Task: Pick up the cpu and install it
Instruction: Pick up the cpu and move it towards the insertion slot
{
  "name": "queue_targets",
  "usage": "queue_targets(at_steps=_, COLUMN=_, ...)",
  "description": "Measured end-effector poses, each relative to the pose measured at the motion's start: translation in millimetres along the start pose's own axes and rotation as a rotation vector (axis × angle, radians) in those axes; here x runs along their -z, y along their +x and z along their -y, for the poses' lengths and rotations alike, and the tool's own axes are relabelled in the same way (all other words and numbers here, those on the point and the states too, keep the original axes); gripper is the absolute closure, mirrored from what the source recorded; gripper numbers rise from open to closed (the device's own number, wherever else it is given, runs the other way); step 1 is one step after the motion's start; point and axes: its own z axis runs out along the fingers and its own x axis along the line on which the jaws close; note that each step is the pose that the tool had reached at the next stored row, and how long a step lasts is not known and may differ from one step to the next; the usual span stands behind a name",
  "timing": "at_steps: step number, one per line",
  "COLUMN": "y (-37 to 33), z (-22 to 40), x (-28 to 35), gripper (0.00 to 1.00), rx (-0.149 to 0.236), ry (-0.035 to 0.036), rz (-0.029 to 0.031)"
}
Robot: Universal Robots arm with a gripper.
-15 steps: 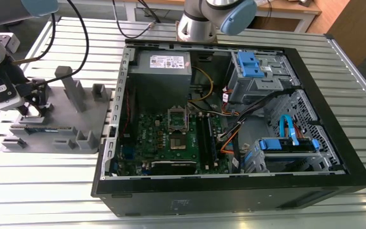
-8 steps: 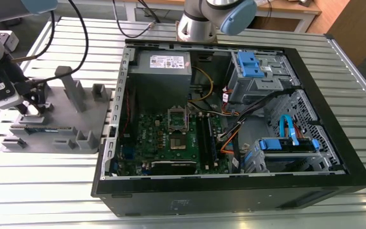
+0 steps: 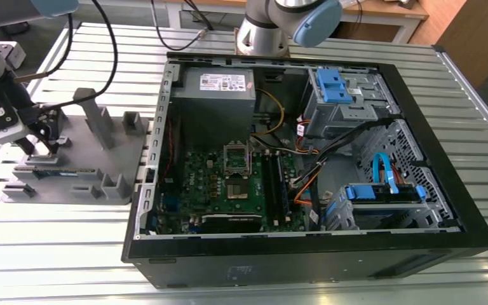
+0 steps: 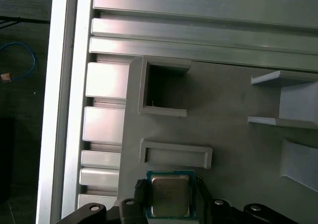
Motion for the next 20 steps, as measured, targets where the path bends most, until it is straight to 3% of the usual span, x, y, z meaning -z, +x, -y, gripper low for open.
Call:
queue_targets(at_steps=3, y=0.0, z=-0.3, x=2.8, gripper=0.53, rx=0.000, ry=0.0004, rz=-0.0005)
queue_targets(at_steps=6, y=-0.2, z=-0.3, x=11.7, gripper=0.53, rx=0.000, ry=0.0002, rz=-0.0001)
queue_targets(at_steps=16, y=-1.1, z=0.0, x=54.0, gripper=0.53, rx=0.000, ry=0.0000, rz=-0.0001)
queue_targets(at_steps=20, y=-1.1, z=0.0, x=56.2, gripper=0.53, rx=0.000, ry=0.0000, rz=-0.0002)
